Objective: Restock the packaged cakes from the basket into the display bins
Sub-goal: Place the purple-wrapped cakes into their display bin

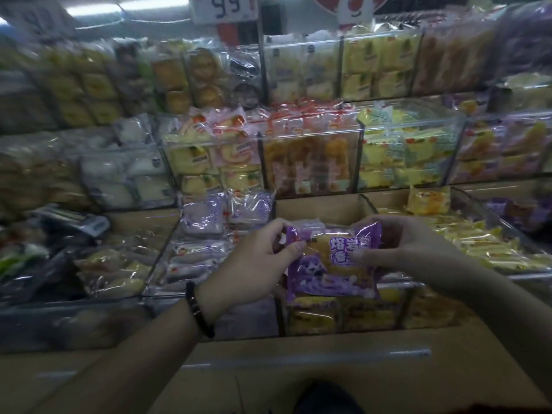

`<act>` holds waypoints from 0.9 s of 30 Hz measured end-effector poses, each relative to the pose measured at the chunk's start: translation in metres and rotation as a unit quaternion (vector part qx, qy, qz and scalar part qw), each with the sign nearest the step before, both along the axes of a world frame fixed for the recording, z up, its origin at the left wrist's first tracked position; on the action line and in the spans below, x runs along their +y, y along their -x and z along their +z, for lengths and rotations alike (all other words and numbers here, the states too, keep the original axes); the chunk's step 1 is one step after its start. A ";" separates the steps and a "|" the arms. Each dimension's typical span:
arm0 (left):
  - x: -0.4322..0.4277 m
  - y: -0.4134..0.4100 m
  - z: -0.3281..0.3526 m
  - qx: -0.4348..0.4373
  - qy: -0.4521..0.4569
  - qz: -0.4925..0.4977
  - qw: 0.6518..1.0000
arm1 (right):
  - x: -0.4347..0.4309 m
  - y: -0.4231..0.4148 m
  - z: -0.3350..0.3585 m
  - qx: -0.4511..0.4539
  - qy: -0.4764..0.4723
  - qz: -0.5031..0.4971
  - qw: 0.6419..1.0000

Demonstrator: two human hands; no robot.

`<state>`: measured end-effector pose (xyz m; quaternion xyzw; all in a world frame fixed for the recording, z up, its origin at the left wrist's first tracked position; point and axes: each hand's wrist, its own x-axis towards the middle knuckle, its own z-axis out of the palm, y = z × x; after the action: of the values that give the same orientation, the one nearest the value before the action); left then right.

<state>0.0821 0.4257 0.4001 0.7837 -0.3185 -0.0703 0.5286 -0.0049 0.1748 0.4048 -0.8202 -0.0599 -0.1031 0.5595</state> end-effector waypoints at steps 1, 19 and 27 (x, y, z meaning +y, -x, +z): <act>0.006 -0.003 0.001 0.005 0.001 0.004 1.000 | 0.007 -0.007 0.001 0.004 0.007 0.000 1.000; 0.028 -0.050 -0.004 0.040 -0.002 -0.009 0.999 | 0.024 -0.056 -0.002 0.010 -0.039 -0.029 0.999; -0.023 -0.050 0.009 0.022 0.004 -0.008 1.000 | -0.003 -0.041 -0.001 -0.014 -0.054 -0.086 0.995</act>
<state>0.1321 0.4028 0.4087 0.7772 -0.3134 -0.0904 0.5382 0.0361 0.1720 0.4040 -0.7893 0.0085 -0.1652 0.5913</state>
